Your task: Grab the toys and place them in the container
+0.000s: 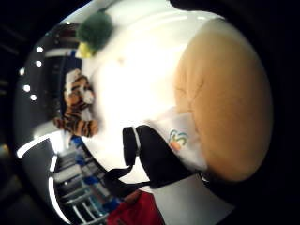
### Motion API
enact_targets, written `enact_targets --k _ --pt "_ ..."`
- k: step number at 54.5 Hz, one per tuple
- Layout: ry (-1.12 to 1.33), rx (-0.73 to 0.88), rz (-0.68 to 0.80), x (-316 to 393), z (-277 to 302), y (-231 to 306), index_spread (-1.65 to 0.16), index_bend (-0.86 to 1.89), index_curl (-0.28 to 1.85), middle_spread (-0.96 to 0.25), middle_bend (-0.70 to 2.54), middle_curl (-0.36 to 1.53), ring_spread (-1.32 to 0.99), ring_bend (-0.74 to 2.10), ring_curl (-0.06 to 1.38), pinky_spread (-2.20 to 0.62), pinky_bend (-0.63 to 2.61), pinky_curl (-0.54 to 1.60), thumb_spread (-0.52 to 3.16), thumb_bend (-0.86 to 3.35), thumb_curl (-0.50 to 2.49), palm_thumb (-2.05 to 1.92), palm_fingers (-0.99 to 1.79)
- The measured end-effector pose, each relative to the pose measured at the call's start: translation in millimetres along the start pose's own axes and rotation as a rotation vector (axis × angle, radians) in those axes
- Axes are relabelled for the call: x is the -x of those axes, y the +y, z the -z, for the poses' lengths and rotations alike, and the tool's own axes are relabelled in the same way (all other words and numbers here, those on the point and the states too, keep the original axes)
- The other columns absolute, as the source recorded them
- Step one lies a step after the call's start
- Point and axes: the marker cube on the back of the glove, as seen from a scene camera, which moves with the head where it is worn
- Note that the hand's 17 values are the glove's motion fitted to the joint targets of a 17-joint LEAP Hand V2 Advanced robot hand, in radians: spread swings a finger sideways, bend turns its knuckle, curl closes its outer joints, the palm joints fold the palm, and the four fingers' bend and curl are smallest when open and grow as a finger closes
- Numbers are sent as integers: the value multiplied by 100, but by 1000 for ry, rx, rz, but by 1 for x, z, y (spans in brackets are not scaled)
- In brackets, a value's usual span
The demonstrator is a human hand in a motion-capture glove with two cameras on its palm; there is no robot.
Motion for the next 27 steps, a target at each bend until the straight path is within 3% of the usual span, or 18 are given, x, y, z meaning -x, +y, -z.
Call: enact_targets --k 7,11,15,24,27 --pt "3 -22 2 -2 -8 0 -35 12 25 -8 13 23 -5 20 13 8 103 45 104 -4 16 -4 -6" --pt "2 -32 -6 0 -8 0 -37 14 24 -9 17 23 -10 44 19 4 102 44 110 1 20 6 15" --pt "-6 -42 -2 2 -6 -2 -39 19 25 -11 19 24 -15 54 21 -4 97 42 116 3 23 11 26" --pt "25 -118 30 11 2 -7 -39 15 26 -25 36 31 -34 79 30 -30 95 40 126 17 34 40 81" --pt "46 -122 45 16 6 -9 -38 16 28 -28 37 33 -39 82 33 -34 100 42 123 20 39 48 84"
